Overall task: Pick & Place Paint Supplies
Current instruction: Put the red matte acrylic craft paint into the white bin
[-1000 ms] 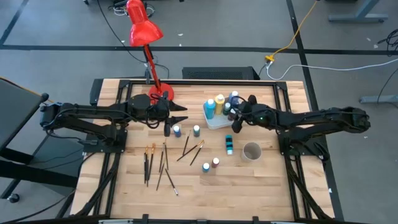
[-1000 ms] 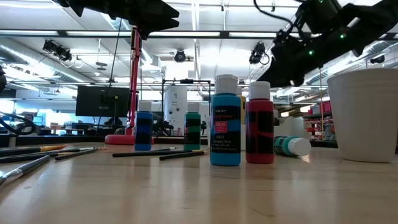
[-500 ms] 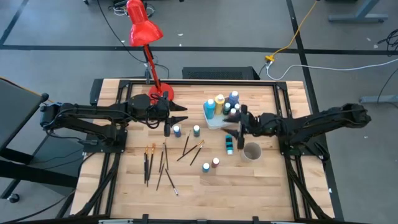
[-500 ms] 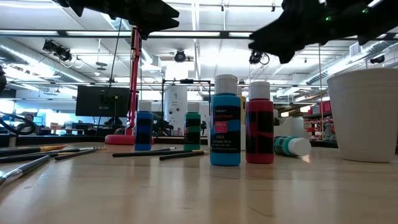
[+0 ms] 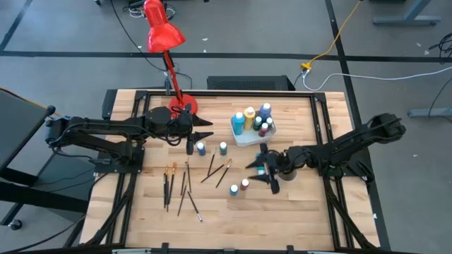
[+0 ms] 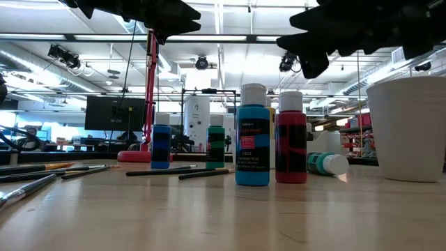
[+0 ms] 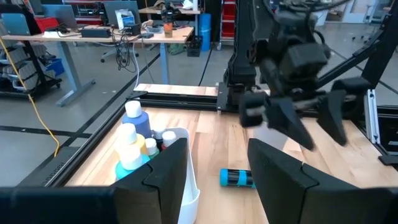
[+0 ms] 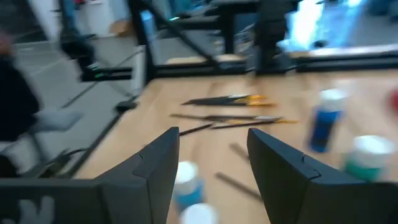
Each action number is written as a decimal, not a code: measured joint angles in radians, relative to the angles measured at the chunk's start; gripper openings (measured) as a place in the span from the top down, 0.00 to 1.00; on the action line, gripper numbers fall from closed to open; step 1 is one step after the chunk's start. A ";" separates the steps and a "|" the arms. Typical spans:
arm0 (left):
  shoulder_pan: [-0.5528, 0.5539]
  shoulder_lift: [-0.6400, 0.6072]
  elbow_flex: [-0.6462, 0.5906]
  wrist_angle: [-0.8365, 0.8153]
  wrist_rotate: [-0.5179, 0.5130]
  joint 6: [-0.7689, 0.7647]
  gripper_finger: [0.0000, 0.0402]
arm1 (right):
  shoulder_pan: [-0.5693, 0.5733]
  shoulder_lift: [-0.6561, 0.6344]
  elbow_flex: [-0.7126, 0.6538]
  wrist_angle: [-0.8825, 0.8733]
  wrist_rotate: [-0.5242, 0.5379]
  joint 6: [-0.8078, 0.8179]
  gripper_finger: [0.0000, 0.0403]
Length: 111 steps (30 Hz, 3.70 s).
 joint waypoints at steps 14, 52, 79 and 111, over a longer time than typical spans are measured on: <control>0.000 0.001 0.000 0.000 0.000 -0.014 0.56 | 0.020 0.151 0.341 -0.631 -0.042 -0.099 0.52; 0.000 0.001 0.000 -0.003 0.000 -0.004 0.56 | -0.052 0.162 0.426 -0.809 -0.084 -0.180 0.70; 0.000 0.001 0.000 -0.008 0.000 0.015 0.56 | -0.521 -0.115 0.270 -0.964 0.109 -0.214 0.71; 0.000 0.001 0.000 -0.008 0.000 0.012 0.56 | -0.530 -0.086 0.260 -1.009 0.156 -0.145 0.66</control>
